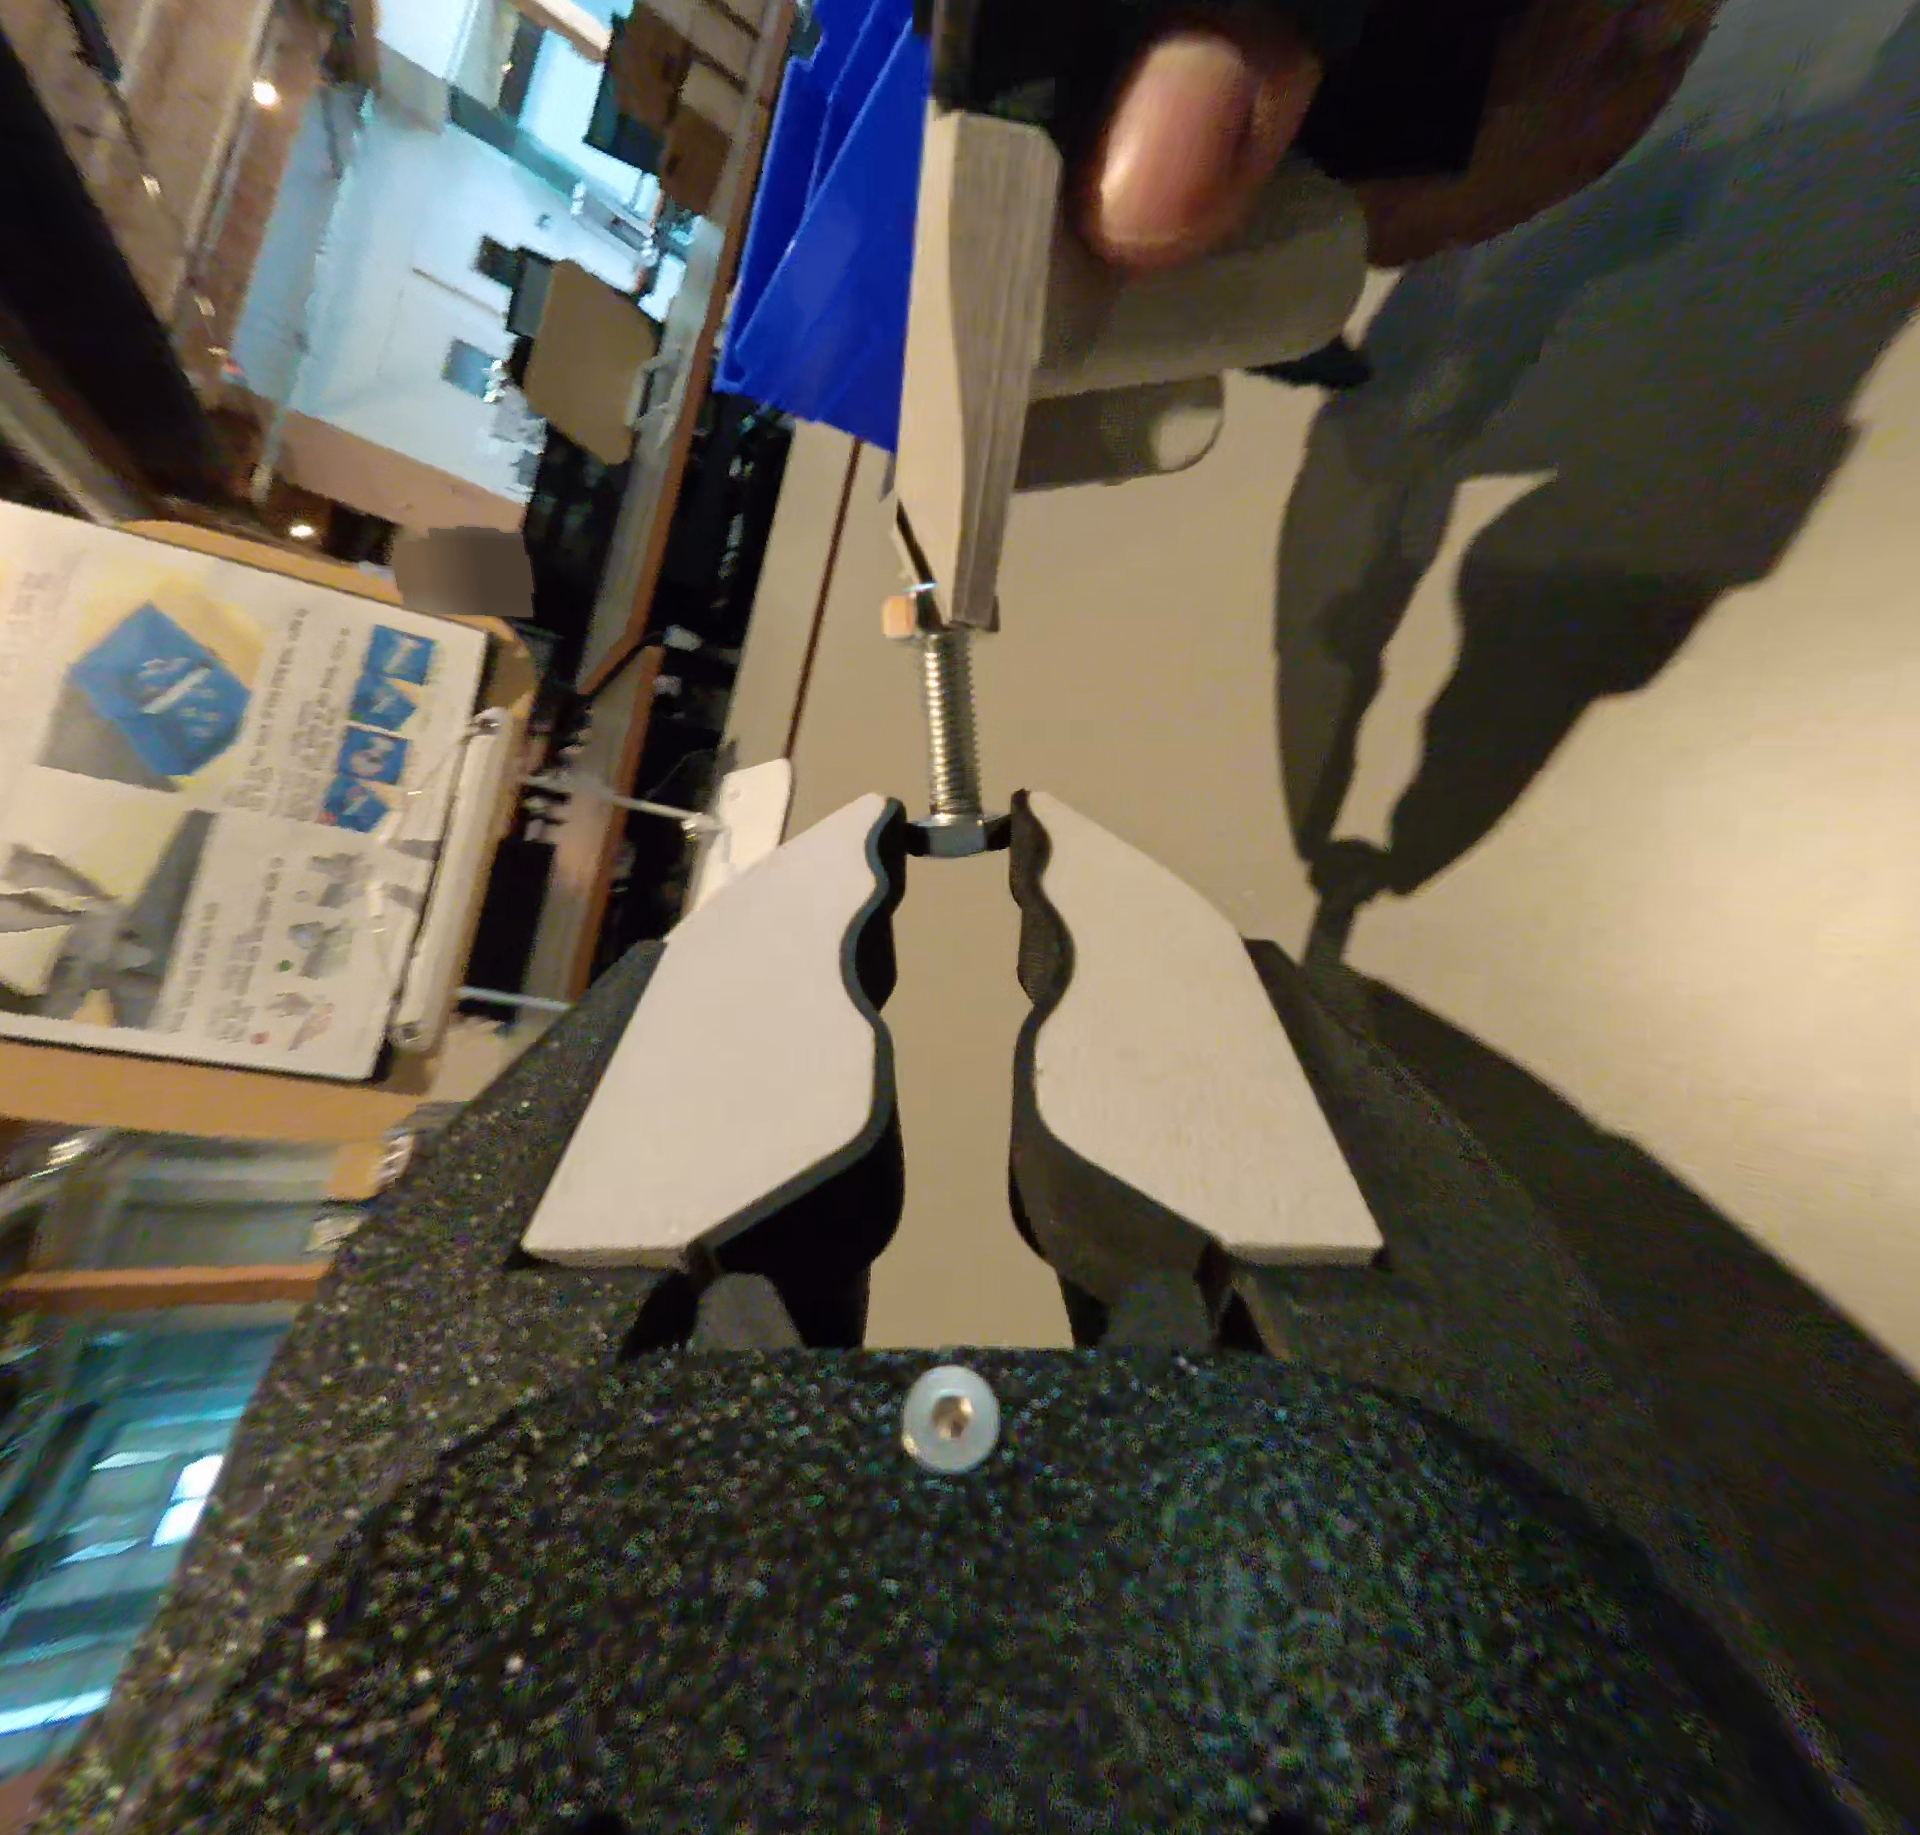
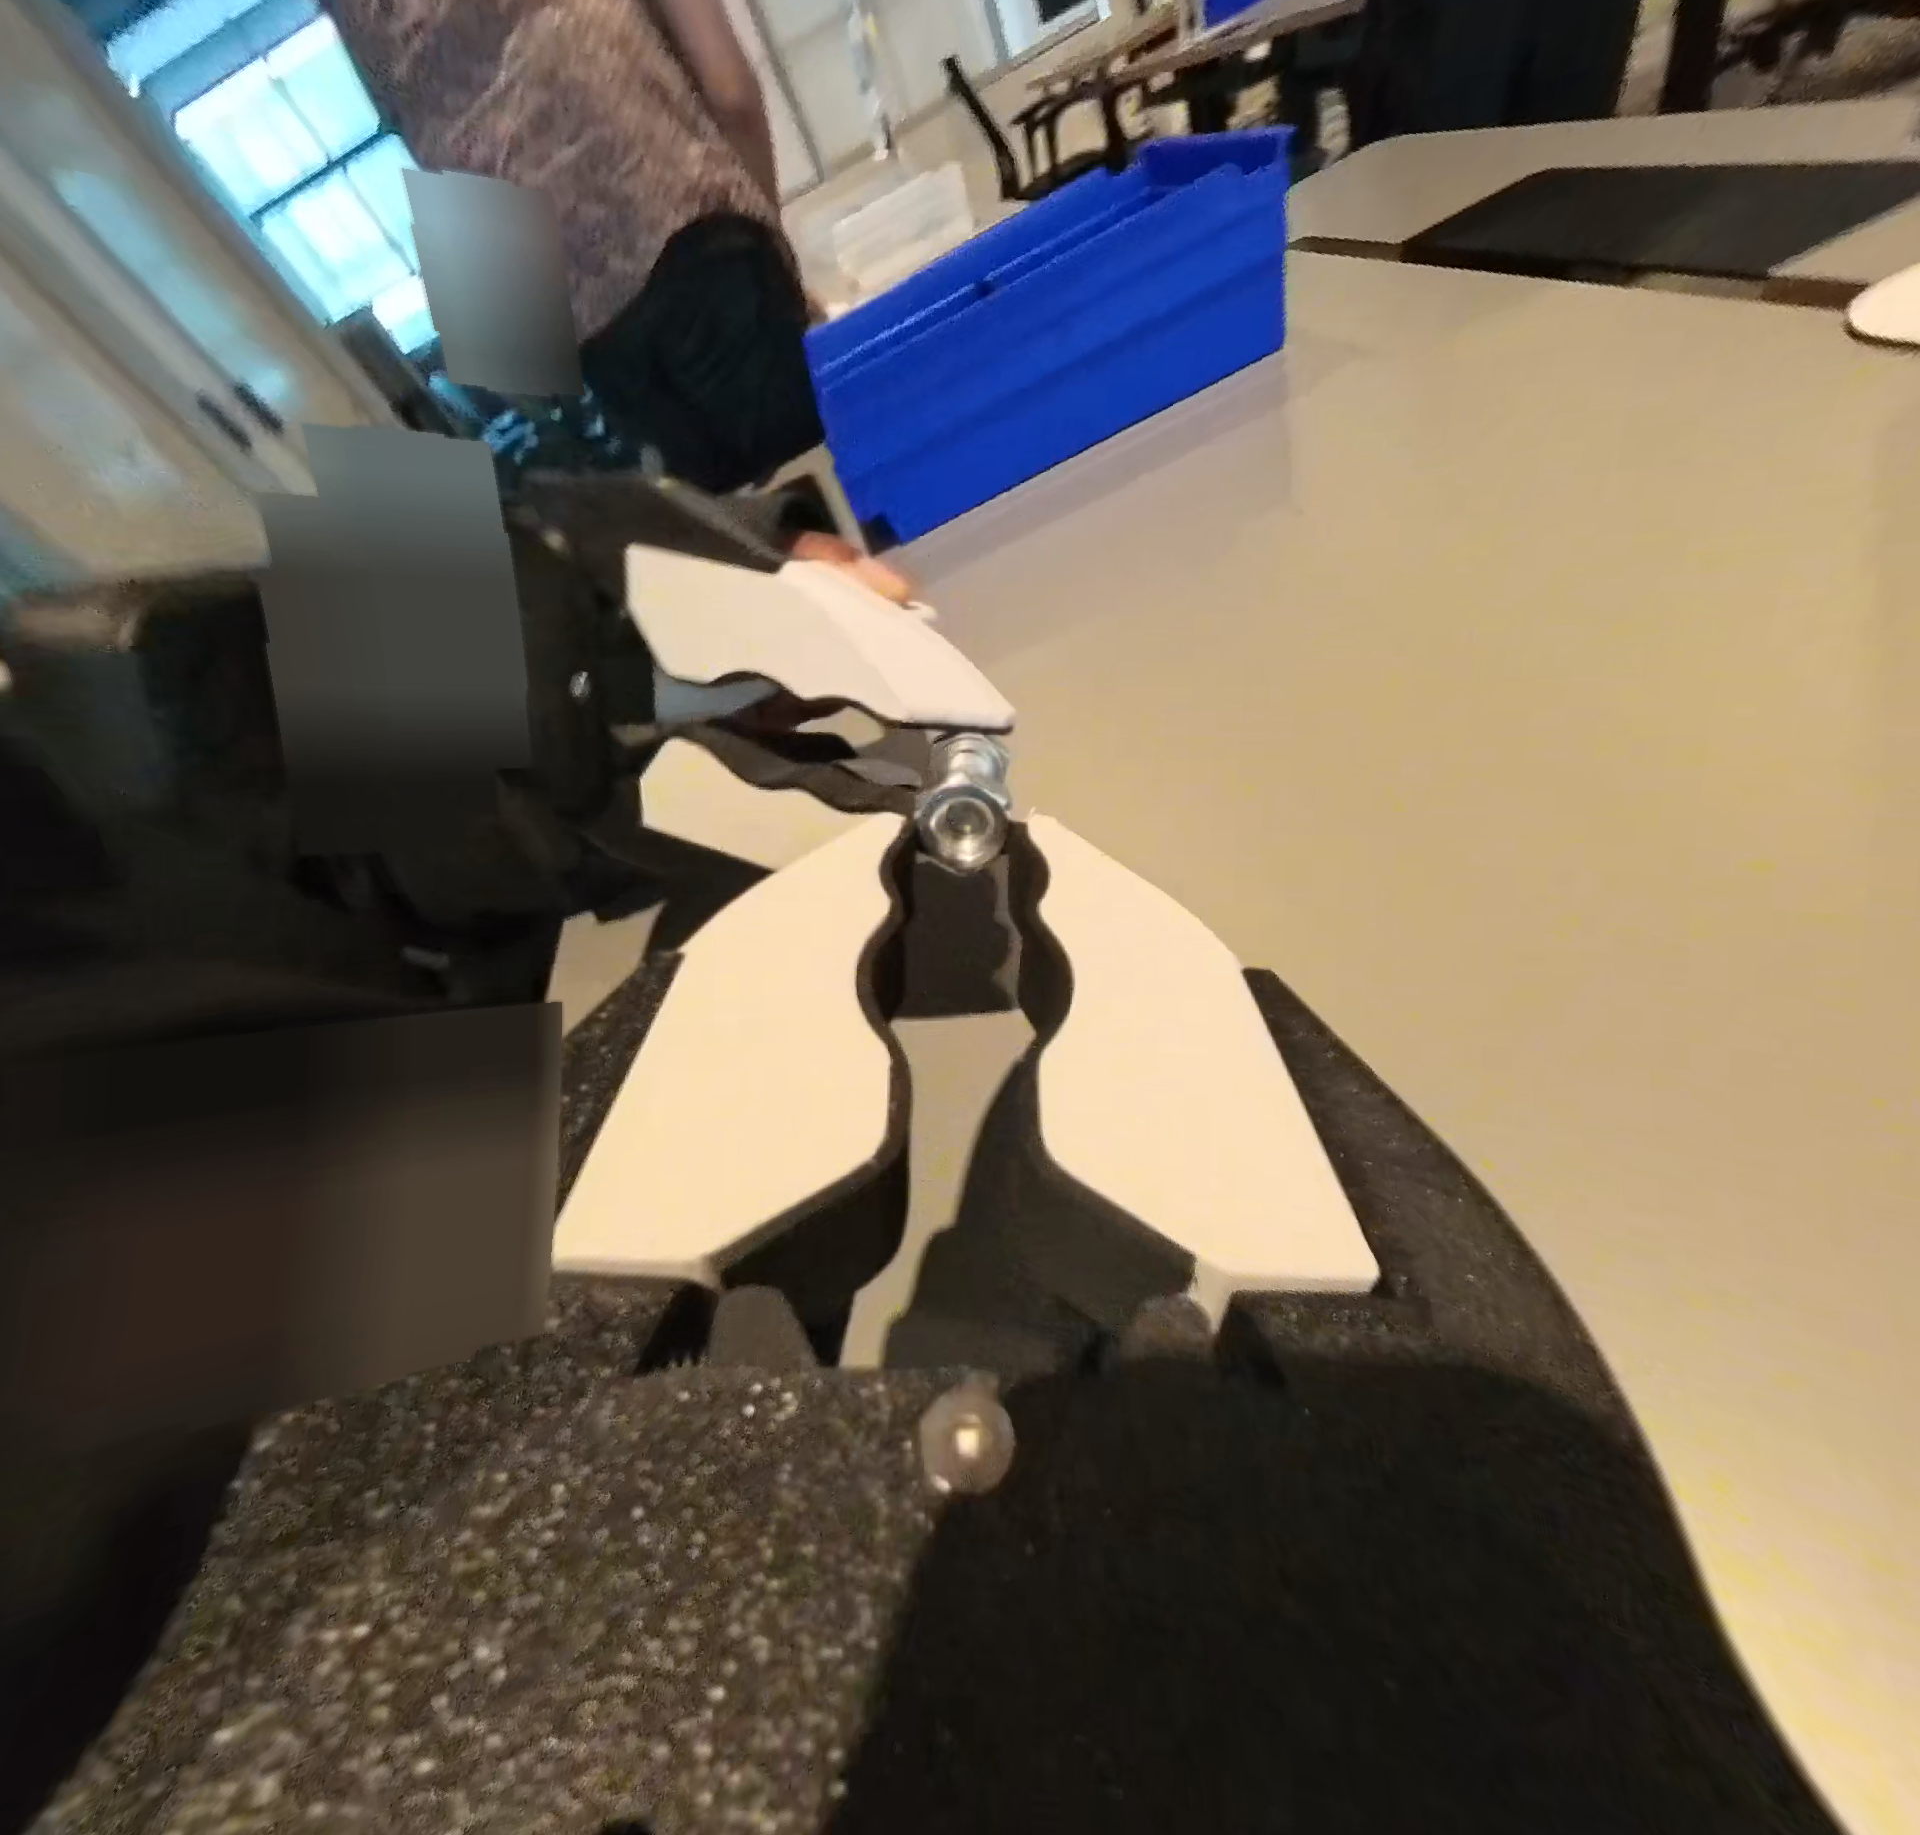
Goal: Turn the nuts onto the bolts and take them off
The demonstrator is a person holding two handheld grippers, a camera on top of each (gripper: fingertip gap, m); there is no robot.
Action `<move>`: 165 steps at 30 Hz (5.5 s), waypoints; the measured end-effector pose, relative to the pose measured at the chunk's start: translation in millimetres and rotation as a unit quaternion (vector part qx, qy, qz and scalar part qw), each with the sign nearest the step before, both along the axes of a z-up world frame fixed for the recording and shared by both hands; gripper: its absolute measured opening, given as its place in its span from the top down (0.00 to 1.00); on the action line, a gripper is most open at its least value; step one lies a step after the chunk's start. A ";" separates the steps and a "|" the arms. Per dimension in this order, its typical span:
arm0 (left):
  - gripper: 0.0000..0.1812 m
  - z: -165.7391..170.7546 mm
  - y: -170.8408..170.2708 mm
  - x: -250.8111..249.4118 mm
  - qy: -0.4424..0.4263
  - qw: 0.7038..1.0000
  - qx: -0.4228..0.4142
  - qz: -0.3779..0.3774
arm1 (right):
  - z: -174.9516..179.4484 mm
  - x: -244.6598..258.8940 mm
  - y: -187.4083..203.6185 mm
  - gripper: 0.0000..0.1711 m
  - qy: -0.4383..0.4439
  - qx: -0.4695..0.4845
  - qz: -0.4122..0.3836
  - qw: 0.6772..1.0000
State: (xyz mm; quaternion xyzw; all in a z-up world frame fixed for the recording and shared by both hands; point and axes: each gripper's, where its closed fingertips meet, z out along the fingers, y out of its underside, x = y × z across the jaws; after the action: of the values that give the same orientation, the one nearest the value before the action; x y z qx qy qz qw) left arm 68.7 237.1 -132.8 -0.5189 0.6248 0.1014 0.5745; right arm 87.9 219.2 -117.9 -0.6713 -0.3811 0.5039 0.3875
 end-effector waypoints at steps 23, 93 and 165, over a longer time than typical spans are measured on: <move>0.90 9.9 -1.9 3.3 0.036 0.995 0.094 0.022 | 4.9 5.0 0.8 0.90 0.051 -0.106 -0.038 0.992; 0.89 0.0 -7.2 6.9 -0.047 0.998 -0.025 -0.025 | 2.4 -5.1 -0.7 0.89 -0.026 -0.161 -0.009 0.987; 0.90 4.8 -25.0 18.8 -0.248 0.936 -0.244 -0.056 | 24.4 -12.0 -1.1 0.89 -0.071 0.003 -0.091 0.993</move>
State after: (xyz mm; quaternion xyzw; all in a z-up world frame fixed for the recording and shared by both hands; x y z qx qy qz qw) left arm 87.5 212.0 -128.0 -0.6158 0.4964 -0.2179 0.5717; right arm 75.9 218.1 -93.6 -0.7361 -0.3465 0.4165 0.4056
